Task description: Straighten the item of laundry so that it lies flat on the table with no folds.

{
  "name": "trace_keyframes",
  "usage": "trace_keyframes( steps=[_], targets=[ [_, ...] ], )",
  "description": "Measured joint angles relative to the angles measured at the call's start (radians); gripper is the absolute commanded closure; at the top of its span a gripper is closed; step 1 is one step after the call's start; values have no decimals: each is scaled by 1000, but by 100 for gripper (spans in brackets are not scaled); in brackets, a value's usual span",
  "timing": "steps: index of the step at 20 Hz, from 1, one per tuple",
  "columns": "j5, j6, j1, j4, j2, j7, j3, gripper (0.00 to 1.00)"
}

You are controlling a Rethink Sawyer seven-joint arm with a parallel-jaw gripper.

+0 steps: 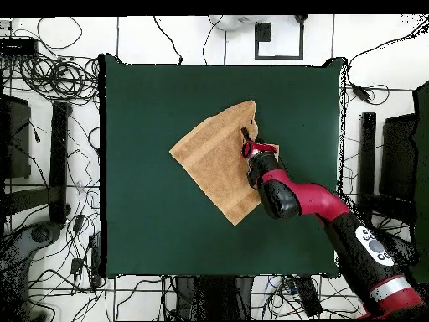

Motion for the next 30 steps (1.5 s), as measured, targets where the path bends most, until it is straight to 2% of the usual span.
trace_keyframes(
  steps=[10, 13, 19, 21, 23, 25, 27, 30],
  targets=[
    [10, 173, -85, -25, 89, 0, 113, 0],
    [11, 188, -63, -33, 64, 0, 103, 0],
    [-2, 187, 128, -64, -106, 0, -61, 0],
    [-21, 187, 229, -92, -174, 0, -156, 0],
    [-31, 187, 281, -110, -206, 0, -209, 0],
    [-49, 187, 374, -152, -256, 0, -318, 0],
    [-53, 186, 407, -169, -269, 0, -362, 0],
    [-52, 170, 495, -219, -286, 0, -498, 0]
  ],
)
